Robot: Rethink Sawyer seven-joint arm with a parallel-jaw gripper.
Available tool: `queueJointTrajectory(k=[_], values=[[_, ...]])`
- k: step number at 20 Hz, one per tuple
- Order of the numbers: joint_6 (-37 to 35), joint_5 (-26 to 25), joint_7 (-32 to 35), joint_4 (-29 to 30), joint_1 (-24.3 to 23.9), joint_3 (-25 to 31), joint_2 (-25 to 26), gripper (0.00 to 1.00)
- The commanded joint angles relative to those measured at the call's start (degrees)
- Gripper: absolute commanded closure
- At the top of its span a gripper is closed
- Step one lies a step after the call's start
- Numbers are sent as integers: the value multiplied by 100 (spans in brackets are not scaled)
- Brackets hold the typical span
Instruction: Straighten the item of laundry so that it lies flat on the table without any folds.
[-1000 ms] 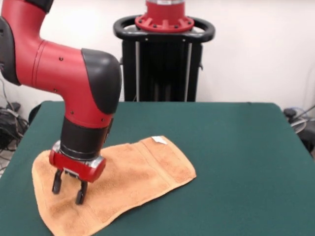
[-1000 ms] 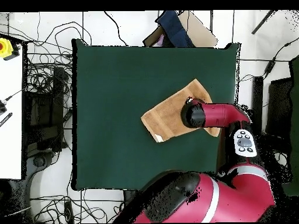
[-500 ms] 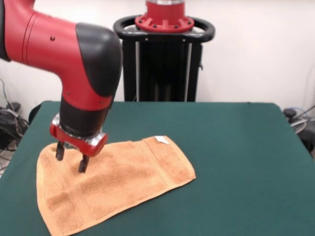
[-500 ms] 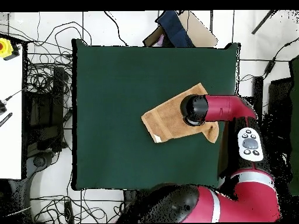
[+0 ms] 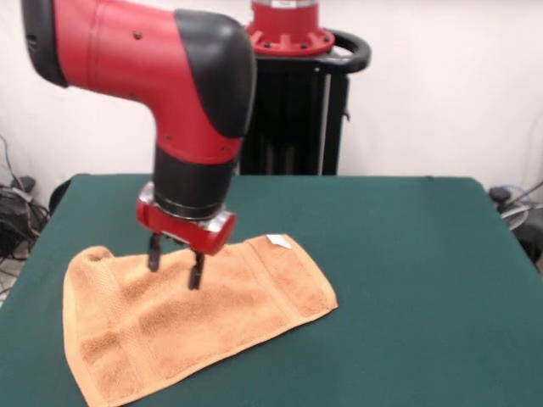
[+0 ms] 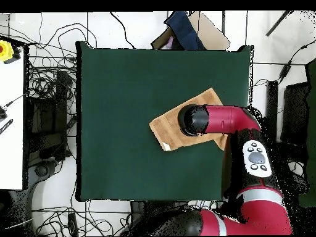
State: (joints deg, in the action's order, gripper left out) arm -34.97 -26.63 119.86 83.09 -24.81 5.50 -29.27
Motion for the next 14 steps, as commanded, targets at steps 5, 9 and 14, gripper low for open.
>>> queueJointTrajectory(k=[5, 9, 14], values=[[734, 675, 1465, 936, 1032, 76, 354, 0], [1180, 684, 1633, 952, 1338, -249, 614, 0], [1782, 880, 1716, 1102, 1521, -443, 905, 0]])
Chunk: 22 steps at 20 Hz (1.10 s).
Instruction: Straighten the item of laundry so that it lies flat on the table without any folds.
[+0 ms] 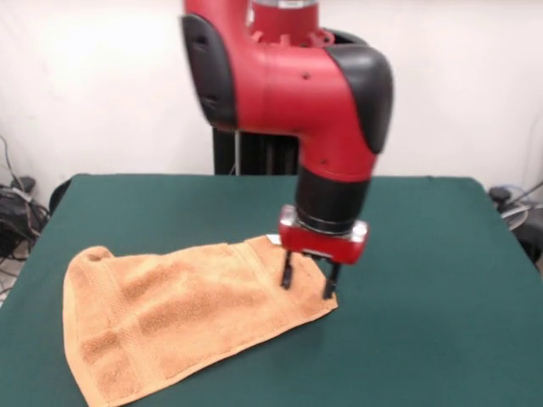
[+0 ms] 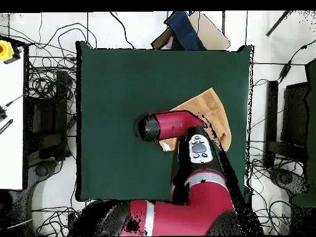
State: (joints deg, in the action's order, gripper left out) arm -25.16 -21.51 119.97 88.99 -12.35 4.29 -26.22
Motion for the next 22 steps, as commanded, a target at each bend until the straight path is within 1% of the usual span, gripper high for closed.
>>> queueJointTrajectory(k=[1, 6, 12, 15, 18, 22], values=[[897, 384, 1736, 461, 370, -431, 676, 0], [1214, 553, 1721, 9, 759, -974, 1130, 0], [1427, 823, 1501, -320, 1007, -1454, 1434, 0], [1238, 938, 1374, -420, 1131, -1630, 1443, 0], [1018, 1030, 1343, -519, 1357, -1916, 1447, 0], [990, 1161, 1246, -587, 1461, -2017, 1492, 0]])
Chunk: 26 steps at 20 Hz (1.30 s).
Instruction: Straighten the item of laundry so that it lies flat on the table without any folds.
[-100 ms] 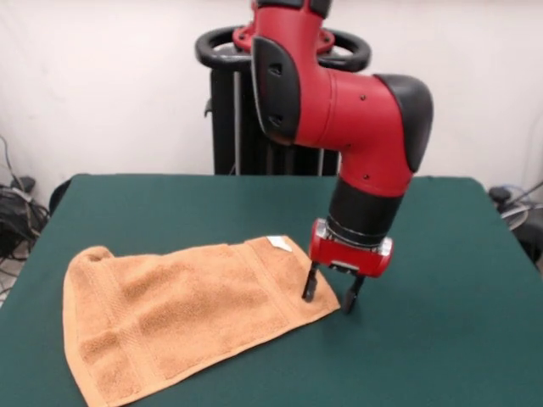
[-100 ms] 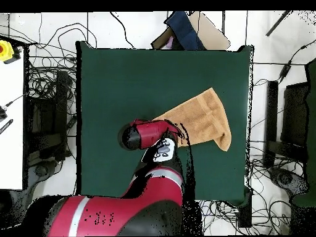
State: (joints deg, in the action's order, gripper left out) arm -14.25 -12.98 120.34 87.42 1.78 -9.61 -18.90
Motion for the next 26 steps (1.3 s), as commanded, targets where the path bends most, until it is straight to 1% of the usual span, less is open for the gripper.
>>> queueJointTrajectory(k=[1, 5, 10, 12, 13, 15, 17, 19, 23, 24, 26], values=[[-114, 345, 1194, -441, 71, -646, 769, 100], [-275, 506, 1133, -368, 145, -664, 671, 100], [-326, 483, 765, -110, -111, -390, 392, 100], [-273, 396, 605, 189, -281, -224, 176, 100], [-230, 336, 504, 420, -418, -87, 11, 100], [-269, 245, 347, 1030, -625, 101, -590, 100], [-490, 96, 128, 1437, -655, 6, -1256, 100], [-647, -30, -141, 1747, -880, 64, -1698, 100], [-764, -292, -618, 2150, -1497, 299, -2169, 100], [-792, -338, -662, 2215, -1596, 334, -2245, 100], [-869, -395, -623, 2252, -1637, 367, -2331, 100]])
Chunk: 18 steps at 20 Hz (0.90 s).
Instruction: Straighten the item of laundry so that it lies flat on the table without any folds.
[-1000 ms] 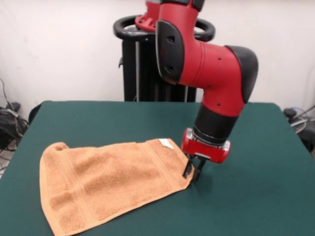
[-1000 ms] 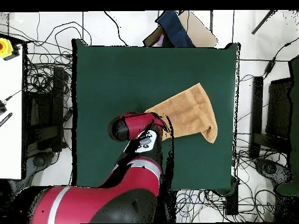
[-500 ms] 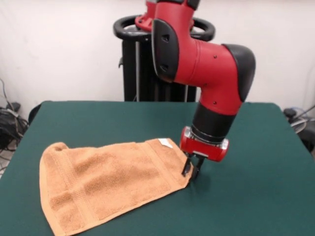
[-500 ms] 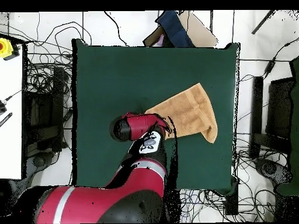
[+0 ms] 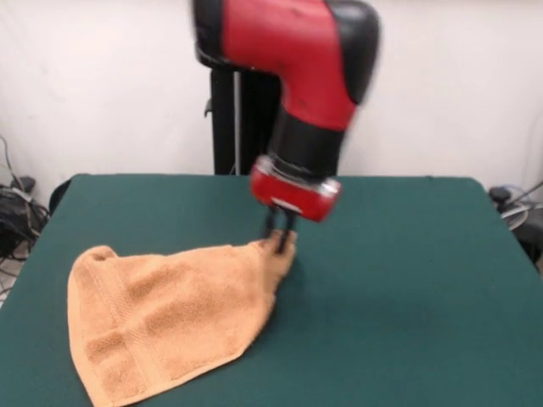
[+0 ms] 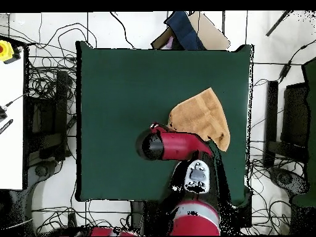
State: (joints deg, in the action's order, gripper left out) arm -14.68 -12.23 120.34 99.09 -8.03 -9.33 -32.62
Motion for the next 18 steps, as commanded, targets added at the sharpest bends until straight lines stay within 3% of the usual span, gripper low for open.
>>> queueJointTrajectory(k=[1, 10, 18], values=[[-854, -467, -546, 1083, -646, 383, -970, 100], [-607, 116, 620, 1156, -39, 846, -538, 100], [-672, 690, 1149, 1242, 636, 720, -554, 100]])
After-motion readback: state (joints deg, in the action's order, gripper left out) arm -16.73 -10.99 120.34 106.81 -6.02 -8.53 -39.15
